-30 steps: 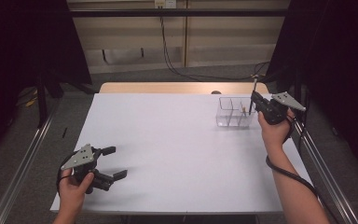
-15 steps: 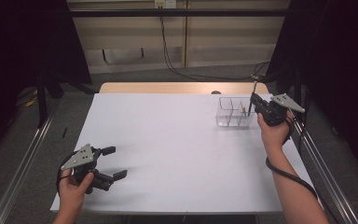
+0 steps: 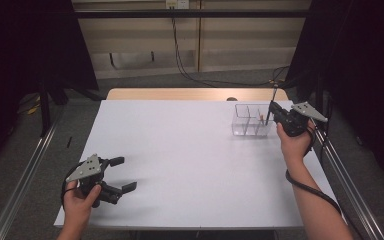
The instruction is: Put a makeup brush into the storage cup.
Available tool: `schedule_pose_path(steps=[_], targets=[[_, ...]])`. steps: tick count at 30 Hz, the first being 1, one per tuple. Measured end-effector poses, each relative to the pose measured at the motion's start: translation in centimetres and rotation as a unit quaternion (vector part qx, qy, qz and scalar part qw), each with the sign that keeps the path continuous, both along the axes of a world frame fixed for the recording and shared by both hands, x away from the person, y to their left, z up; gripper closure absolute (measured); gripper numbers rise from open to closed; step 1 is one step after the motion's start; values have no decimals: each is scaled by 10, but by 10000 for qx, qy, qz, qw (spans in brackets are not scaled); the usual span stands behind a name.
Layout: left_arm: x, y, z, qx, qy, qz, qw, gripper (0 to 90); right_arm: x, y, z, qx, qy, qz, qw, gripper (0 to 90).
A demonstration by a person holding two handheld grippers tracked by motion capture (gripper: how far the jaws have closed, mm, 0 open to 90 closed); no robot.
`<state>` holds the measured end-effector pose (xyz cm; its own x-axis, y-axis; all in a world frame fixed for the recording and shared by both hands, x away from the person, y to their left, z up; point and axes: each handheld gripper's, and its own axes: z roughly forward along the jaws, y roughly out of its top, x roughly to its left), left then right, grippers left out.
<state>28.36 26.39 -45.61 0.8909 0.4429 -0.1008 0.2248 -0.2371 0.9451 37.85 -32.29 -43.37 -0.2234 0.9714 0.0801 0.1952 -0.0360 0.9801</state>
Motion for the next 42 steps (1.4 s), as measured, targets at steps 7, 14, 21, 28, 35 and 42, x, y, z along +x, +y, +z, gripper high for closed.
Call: schedule_pose_path(steps=[7, 14, 21, 28, 35, 42], targets=[[0, -1, 0, 13, 4, -12, 10000, 6, -2, 0, -4, 61, 24, 52, 10000, 788], [0, -1, 0, 7, 13, -8, 10000, 6, -4, 4, -2, 174, -21, 330, 9993, 528], [0, -1, 1, 12, -1, -6, 10000, 6, -7, 9, 1, 380, -52, 679, 9970, 341], [-1, 0, 1, 12, -3, -5, 10000, 6, -10, 10, 1, 506, -57, 1045, 9932, 230], [-1, 1, 2, 12, -15, 6, 10000, 6, -15, 15, 2, 363, -16, 1275, 9912, 165], [-2, 1, 2, -6, -11, 17, 10000, 6, -20, 18, 2, 218, 87, 1477, 9887, 110]])
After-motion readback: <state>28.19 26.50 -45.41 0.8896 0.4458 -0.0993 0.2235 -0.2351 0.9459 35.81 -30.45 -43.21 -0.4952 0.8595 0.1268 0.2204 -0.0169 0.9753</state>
